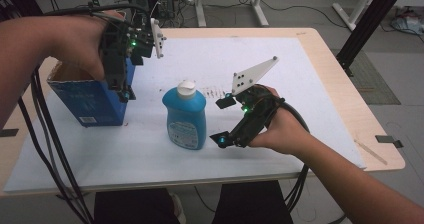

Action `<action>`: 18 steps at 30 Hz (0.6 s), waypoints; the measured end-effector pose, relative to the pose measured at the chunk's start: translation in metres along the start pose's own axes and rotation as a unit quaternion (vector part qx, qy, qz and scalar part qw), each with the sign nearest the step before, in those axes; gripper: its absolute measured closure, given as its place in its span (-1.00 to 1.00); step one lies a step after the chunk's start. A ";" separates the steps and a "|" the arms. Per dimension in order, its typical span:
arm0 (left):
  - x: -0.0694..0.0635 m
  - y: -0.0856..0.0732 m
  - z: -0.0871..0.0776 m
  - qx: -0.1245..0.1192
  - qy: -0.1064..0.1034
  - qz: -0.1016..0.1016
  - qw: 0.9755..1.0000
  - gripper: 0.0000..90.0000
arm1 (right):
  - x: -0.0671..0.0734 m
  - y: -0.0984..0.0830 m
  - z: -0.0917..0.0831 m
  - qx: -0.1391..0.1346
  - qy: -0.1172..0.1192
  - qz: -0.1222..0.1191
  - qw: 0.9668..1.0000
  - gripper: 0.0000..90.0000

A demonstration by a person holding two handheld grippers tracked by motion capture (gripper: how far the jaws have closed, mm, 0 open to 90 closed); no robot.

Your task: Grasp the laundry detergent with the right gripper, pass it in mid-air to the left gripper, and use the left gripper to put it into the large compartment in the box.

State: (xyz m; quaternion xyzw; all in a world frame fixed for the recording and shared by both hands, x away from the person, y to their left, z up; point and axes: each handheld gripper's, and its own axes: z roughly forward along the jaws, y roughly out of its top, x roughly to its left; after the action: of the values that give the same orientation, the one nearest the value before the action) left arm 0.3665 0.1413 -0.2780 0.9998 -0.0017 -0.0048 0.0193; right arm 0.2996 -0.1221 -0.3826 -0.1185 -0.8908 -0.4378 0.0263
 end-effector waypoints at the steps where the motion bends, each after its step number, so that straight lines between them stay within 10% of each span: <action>1: 0.000 0.000 0.000 0.000 0.001 0.000 1.000 -0.96 | 0.000 0.000 0.002 -0.004 0.001 0.000 1.000 -0.97; 18: -0.003 -0.002 -0.001 -0.001 0.002 -0.001 1.000 -0.96 | 0.008 0.003 0.038 -0.042 -0.012 0.008 0.999 -0.97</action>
State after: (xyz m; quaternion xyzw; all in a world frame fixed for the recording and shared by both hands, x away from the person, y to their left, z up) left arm 0.3636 0.1431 -0.2775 0.9998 -0.0005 -0.0032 0.0207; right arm 0.2951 -0.0889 -0.4028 -0.1321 -0.8709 -0.4732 0.0145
